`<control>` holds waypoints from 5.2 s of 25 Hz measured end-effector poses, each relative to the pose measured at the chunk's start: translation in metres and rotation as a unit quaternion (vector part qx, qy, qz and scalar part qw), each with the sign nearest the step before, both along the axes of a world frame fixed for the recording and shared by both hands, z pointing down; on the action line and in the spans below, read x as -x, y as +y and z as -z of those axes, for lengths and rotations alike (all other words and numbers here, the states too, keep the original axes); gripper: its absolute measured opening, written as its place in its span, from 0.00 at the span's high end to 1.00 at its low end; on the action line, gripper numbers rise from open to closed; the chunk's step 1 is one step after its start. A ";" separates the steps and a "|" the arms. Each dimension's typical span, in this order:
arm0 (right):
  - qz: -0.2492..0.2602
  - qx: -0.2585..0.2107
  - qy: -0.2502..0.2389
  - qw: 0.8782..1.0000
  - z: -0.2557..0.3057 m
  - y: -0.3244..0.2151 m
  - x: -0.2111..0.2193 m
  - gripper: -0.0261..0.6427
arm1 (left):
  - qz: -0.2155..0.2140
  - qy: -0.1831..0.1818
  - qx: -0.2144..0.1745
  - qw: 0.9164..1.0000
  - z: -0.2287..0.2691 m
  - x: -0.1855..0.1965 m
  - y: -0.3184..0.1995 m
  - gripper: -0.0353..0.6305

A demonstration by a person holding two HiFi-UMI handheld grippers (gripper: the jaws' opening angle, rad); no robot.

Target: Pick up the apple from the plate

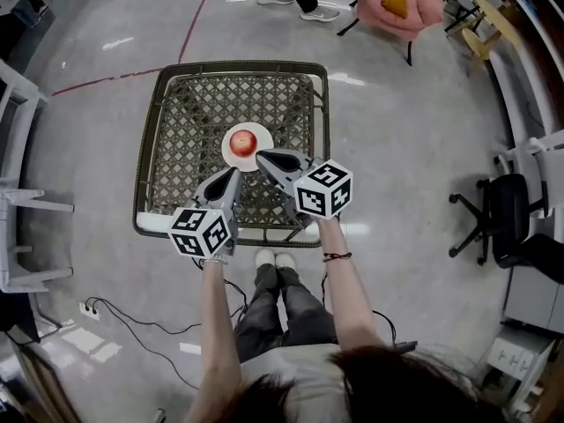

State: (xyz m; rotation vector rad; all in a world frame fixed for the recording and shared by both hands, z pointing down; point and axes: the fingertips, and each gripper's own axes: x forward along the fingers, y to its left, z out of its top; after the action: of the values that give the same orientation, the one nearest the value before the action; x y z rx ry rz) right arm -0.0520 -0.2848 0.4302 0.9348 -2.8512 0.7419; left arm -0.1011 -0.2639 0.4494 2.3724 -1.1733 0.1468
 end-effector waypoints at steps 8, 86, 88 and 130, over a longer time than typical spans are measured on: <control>0.008 0.019 0.002 1.000 -0.030 -0.014 0.006 0.95 | -0.003 -0.033 0.014 0.999 -0.028 0.007 -0.016 0.93; -0.047 0.059 0.019 0.997 -0.154 -0.081 -0.020 0.95 | -0.136 -0.149 -0.040 0.979 -0.148 -0.012 -0.109 0.37; -0.049 0.058 0.018 0.997 -0.154 -0.081 -0.022 0.95 | -0.142 -0.146 -0.045 0.978 -0.148 -0.014 -0.110 0.36; -0.066 0.058 0.005 0.996 -0.152 -0.080 -0.034 0.95 | -0.177 -0.159 -0.062 0.969 -0.150 -0.030 -0.122 0.36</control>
State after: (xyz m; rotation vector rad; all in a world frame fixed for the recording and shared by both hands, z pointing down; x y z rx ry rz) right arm -0.0182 -0.3652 0.5818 1.1130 -2.7240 0.9009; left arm -0.0711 -0.3857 0.5997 2.7244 -0.8980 0.6091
